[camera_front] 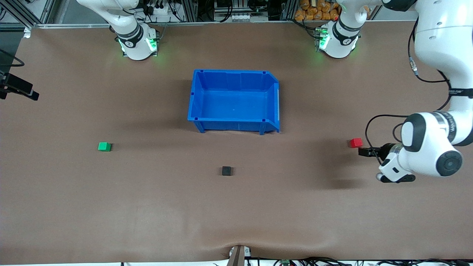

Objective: Attach green and red cubes to black cube
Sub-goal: 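Lower the left gripper over the red cube and close on it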

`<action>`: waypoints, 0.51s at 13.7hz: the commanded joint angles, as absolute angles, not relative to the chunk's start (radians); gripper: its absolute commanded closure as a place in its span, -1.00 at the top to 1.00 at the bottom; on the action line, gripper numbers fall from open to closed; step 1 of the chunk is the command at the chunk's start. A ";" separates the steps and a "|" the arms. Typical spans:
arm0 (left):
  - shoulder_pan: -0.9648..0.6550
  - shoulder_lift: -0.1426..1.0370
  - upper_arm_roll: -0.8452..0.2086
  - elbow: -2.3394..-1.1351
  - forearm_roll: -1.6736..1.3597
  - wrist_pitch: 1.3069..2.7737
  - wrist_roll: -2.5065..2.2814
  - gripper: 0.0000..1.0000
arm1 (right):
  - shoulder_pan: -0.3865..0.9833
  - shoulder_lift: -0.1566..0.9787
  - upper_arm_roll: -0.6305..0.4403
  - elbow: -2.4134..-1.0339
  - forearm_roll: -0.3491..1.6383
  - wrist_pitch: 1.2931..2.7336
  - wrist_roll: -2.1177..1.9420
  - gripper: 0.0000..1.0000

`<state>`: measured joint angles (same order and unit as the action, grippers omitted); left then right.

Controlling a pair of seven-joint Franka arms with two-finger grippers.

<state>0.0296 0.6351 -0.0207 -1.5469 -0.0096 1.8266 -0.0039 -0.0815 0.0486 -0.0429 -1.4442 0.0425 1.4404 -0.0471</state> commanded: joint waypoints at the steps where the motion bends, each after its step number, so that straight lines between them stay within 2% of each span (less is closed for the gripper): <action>1: 0.032 0.623 -0.020 -1.630 0.008 1.910 0.006 1.00 | -0.083 0.051 -0.041 -1.434 0.041 1.437 -0.055 1.00; 4: 0.031 0.643 -0.020 -1.680 0.008 1.992 0.005 1.00 | -0.087 0.051 -0.041 -1.434 0.041 1.437 -0.055 1.00; 7: 0.032 0.650 -0.020 -1.686 0.008 1.999 0.006 1.00 | -0.086 0.051 -0.041 -1.434 0.041 1.434 -0.055 1.00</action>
<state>0.0308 0.6623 -0.0200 -1.6679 -0.0094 1.9824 -0.0039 -0.0821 0.0487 -0.0440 -1.4442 0.0425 1.4403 -0.0471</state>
